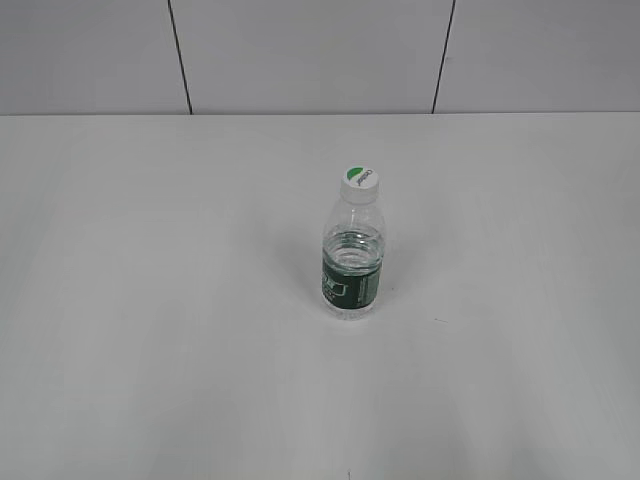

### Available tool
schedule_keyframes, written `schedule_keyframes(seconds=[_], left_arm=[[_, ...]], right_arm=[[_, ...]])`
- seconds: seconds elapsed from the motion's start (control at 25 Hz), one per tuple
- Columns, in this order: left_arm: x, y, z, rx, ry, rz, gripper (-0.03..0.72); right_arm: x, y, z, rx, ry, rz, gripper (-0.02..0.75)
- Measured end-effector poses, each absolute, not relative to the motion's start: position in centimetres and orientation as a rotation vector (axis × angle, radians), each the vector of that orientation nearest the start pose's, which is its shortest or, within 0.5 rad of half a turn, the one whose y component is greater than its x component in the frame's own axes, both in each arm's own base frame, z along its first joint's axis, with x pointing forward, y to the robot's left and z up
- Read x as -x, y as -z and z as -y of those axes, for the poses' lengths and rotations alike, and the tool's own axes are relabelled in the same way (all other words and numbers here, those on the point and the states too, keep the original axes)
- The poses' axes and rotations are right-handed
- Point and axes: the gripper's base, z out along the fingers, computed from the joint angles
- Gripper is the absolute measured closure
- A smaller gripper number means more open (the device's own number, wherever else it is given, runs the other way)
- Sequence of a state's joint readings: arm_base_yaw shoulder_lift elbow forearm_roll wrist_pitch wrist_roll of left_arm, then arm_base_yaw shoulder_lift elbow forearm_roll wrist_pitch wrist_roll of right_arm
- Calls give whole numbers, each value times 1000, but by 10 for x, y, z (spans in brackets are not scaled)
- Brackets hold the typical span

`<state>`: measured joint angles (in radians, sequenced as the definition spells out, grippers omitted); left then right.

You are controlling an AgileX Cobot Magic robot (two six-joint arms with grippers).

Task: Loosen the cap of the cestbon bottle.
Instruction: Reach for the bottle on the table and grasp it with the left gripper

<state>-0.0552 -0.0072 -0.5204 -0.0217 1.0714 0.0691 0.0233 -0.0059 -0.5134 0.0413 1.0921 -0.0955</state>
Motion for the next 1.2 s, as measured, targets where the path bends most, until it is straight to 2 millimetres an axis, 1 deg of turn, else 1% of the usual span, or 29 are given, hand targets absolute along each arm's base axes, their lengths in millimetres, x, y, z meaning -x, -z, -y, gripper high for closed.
schedule_keyframes(seconds=[1.08, 1.12, 1.2], left_arm=[[9, -282, 1, -127, 11, -2023, 412], [9, -282, 1, -127, 11, -2023, 405], [7, -282, 1, -128, 11, -2037, 360]], right_arm=[[9, -278, -3, 125, 0, -2052, 295], [9, -278, -3, 125, 2, -2052, 295], [9, -278, -3, 125, 3, -2052, 295]])
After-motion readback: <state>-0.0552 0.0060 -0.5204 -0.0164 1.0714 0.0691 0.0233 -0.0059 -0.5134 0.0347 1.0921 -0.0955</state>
